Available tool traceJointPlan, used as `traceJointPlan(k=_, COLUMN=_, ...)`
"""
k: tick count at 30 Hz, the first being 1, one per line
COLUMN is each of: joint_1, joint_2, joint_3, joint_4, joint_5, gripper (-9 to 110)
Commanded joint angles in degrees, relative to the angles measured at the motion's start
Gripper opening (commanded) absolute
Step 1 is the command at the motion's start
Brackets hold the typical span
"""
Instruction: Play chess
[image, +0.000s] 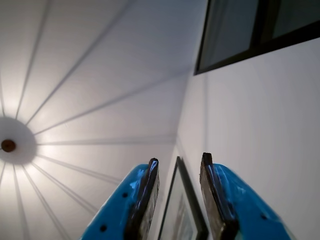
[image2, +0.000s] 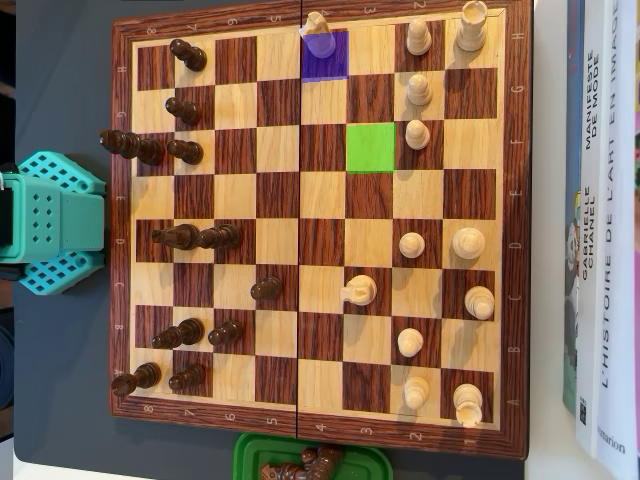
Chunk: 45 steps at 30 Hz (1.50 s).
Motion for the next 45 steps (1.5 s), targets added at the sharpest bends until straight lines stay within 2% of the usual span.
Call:
traceJointPlan(k=1, joint_1=0.18, joint_2=-0.62, joint_3=1.14, joint_4=0.0, joint_5=0.53, gripper=13)
traceJointPlan(k=40, joint_1=-0.18, joint_2=-0.7, joint_3=1.14, joint_4=0.44, joint_5=-0.09, gripper=13)
traceJointPlan(k=45, joint_1=-0.26, joint_2=-1.05, joint_3=0.79, joint_4=10.9, joint_5=-0.09, gripper=13)
